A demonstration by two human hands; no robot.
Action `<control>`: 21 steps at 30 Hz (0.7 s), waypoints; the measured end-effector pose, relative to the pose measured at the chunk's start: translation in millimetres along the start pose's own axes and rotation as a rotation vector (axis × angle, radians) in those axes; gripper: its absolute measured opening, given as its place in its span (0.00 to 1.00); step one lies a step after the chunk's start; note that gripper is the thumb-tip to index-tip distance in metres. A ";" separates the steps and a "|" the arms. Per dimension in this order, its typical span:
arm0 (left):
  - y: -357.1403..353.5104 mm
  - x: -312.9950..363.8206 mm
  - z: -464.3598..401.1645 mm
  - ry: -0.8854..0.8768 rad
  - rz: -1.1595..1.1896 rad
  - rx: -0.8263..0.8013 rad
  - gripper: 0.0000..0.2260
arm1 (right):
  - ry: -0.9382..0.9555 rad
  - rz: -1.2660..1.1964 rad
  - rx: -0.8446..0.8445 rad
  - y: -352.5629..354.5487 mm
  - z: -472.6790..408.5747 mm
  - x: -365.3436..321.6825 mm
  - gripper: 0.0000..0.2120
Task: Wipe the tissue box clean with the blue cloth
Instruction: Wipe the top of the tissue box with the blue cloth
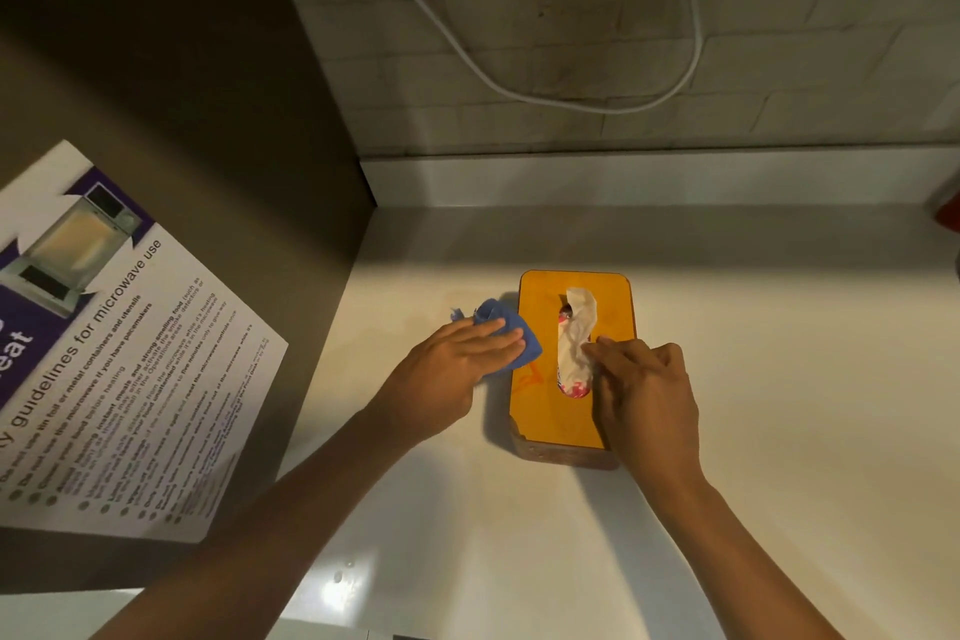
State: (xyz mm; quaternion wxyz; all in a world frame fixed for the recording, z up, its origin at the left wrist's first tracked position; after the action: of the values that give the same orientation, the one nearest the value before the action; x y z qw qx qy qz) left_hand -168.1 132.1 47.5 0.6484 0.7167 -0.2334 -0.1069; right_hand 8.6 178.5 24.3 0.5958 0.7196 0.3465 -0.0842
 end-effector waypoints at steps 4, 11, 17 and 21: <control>-8.8 1.5 -24.9 0.071 -0.090 -0.014 0.22 | 0.023 0.002 0.006 2.3 -0.7 -3.3 0.16; -6.5 13.6 1.4 -0.127 0.109 0.021 0.38 | 0.052 0.008 0.022 2.3 0.2 -5.0 0.16; -42.6 -1.3 -18.6 0.180 -0.192 -0.165 0.24 | 0.052 0.021 0.022 2.7 -0.1 -5.7 0.16; -26.0 15.8 -10.8 0.016 0.014 -0.001 0.25 | 0.047 0.030 0.012 2.3 1.0 -4.0 0.16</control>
State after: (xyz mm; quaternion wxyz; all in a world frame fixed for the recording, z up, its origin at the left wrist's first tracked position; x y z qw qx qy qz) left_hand -144.4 135.4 25.9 0.6513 0.7156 -0.2333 -0.0966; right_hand 7.3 175.9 28.0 0.5843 0.7302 0.3489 -0.0605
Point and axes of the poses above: each hand's wrist, its own z-axis away from the middle knuckle, its own y-axis out of the back of the hand, x = y × z, the point moved 9 cm from there along -z, towards the middle knuckle, and after that the axes turned 6 degrees about -z, right-handed, at the moved point
